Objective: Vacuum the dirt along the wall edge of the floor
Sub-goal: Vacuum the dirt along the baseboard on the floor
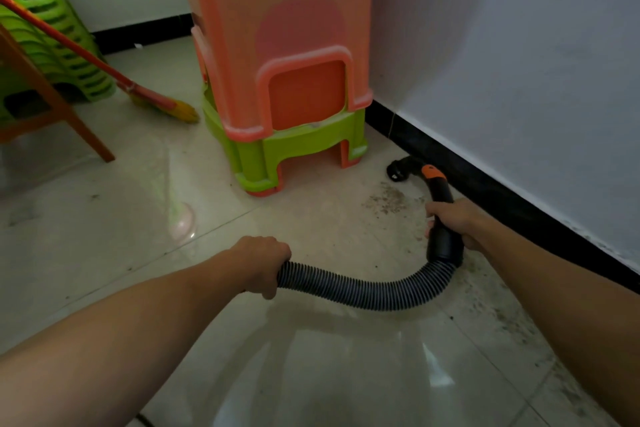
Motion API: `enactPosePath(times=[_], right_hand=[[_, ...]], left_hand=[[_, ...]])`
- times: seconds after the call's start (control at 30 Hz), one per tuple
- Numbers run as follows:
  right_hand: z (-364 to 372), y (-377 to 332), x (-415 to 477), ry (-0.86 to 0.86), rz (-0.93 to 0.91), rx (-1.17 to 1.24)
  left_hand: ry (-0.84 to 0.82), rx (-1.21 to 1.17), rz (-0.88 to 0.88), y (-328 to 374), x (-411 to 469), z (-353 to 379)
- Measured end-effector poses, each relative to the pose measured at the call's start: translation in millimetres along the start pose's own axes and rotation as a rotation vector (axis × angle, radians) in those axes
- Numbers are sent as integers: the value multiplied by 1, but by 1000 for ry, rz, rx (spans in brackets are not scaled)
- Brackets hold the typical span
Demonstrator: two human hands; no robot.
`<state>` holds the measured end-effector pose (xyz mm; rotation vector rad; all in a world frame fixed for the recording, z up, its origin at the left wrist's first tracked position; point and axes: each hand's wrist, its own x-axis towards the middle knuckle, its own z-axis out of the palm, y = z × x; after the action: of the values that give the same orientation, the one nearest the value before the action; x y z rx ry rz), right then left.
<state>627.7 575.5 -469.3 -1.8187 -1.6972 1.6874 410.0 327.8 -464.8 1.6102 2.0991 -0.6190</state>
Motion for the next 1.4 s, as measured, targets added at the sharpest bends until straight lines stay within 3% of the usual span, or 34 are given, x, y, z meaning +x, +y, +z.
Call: enactPosePath(times=[0.13,0.4,0.6,0.77,1.07,1.23,1.4], right_hand=[[10,-1,-9,-73,-22,-119],[12,-3,-9,-35,-32,-125],[25,-9,-12,-128,-41,-147],[-12,-4,-9,16,-2,-125],[-45,24,-38,-49,51,-189],[-56,58,-39,95,74,-136],[-52,52,-30,125,73,-130]], left_hand=[[-28,21,17,2,3,6],[-33,38,52,8,4,5],[-60,36,41,-4,-1,14],[0,-12,87,15,9,1],[-14,97,230,57,24,-1],[-27,158,305,79,37,3],[8,142,290,69,42,-3]])
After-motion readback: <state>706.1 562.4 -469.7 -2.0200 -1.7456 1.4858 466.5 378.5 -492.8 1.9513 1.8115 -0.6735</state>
